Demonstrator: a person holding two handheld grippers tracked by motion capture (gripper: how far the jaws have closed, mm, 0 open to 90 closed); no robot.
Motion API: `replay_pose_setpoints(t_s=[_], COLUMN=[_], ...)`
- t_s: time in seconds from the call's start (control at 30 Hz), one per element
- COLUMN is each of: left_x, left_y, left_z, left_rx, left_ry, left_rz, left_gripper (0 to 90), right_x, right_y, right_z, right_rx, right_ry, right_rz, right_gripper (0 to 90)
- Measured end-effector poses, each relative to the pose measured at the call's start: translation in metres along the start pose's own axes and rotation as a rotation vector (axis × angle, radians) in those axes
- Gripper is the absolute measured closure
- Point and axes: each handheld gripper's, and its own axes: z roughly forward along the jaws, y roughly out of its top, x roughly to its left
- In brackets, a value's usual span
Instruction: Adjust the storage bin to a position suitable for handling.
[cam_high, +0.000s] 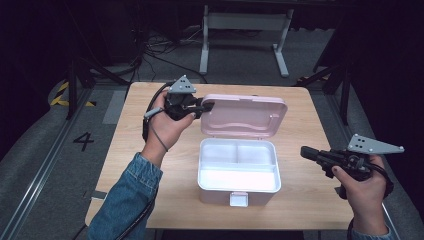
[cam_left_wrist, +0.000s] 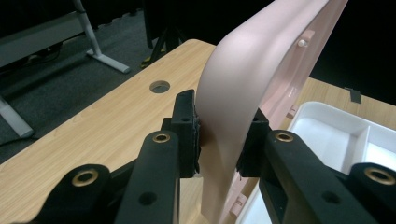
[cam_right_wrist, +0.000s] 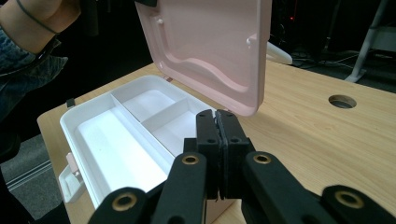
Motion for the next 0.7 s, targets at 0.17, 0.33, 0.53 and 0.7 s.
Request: replay_pose_setpoints(t_s=[0.17, 0.33, 0.53, 0.7], left_x=[0.008, 0.016, 0.025, 0.034], left_y=[0.002, 0.002, 0.002, 0.0], left_z=[0.007, 0.016, 0.025, 0.032], left_rx=[0.012, 0.016, 0.027, 0.032], left_ry=[0.007, 0.01, 0.011, -0.001], left_rz=[-0.007, -0.027, -0.041, -0.071], left_gripper=[73.9, 72.4, 71.2, 70.4], right_x=[-0.001, -0.002, -0.005, -0.008], right_y=[-0.002, -0.005, -0.008, -0.012], right_z=[0.0, 0.0, 0.001, 0.003], right_rx=[0.006, 0.015, 0.032, 0.056], right_ry=[-0.005, -0.011, -0.027, -0.04], right_rz=[0.009, 0.017, 0.021, 0.032], right_gripper=[88.7, 88.1, 85.8, 82.6])
